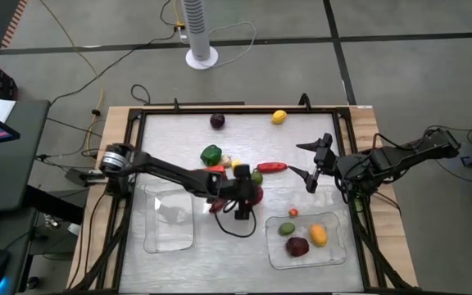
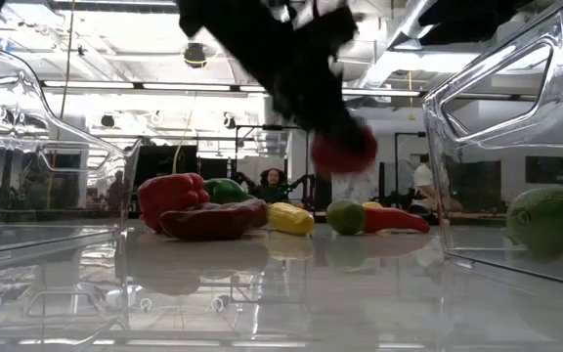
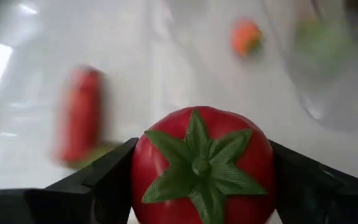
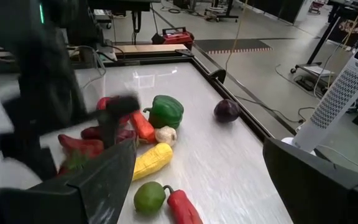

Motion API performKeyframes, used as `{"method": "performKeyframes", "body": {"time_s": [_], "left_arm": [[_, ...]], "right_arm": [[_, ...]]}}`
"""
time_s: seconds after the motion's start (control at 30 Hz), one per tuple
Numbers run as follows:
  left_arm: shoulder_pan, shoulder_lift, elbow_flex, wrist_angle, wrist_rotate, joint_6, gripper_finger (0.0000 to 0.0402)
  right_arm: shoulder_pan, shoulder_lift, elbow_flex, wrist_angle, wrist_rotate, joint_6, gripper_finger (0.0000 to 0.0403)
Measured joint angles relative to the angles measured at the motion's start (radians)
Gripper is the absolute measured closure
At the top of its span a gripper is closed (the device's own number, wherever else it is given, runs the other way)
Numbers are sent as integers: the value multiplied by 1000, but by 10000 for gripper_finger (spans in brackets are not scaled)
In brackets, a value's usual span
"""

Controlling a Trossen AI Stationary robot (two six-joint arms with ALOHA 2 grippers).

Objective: Sort produce into baskets
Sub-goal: Put the tomato into the right transparent bin

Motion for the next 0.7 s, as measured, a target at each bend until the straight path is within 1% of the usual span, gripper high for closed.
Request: {"method": "performKeyframes", "body": {"time_s": [0.07,0.13,0.23,0.37,0.43,0.5,0.6,0.7], "left_arm": [[0,-39,0,46,-3,11,110],[-4,-59,0,104,34,10,108],[-15,-63,0,223,111,-7,107],[-39,-39,2,410,252,-57,106],[-57,-16,1,472,286,-68,106],[-75,9,0,545,288,-68,105],[-94,45,0,613,258,-71,105],[-100,78,3,628,227,-110,105]], "right_arm": [[0,0,0,0,0,0,24],[0,0,0,0,1,0,24],[0,0,0,4,1,-3,24],[13,-17,0,29,3,-16,24],[25,-31,0,36,4,-19,24],[36,-43,0,36,4,-19,24],[47,-47,0,33,7,-15,24],[49,-46,0,30,24,-13,24]]}}
